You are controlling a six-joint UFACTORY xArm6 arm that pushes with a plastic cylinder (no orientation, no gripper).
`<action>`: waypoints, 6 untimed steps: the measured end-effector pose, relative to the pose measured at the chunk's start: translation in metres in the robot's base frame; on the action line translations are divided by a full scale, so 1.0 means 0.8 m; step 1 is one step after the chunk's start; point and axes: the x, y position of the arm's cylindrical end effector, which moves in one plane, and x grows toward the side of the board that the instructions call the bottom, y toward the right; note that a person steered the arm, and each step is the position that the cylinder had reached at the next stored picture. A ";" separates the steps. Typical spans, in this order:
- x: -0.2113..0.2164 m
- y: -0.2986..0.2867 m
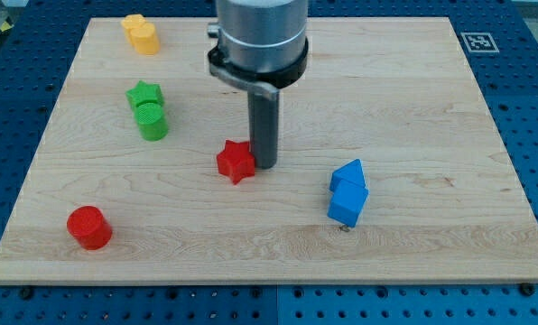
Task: Push the red star to the red circle
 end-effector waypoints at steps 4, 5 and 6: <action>0.003 -0.108; 0.013 -0.132; 0.000 -0.135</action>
